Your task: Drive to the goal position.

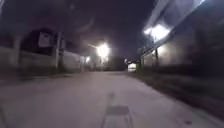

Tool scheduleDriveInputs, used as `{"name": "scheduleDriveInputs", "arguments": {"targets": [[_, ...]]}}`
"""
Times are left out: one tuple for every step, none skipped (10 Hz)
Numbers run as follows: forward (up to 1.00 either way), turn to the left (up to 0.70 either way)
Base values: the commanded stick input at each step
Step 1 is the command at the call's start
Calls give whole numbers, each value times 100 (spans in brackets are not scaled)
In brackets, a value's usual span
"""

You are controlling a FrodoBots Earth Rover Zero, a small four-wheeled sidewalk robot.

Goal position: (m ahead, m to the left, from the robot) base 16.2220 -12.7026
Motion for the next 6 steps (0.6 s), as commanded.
{"name": "scheduleDriveInputs", "arguments": {"targets": [[70,-23],[70,-35],[70,-35],[70,-35],[70,-35],[70,-35]]}}
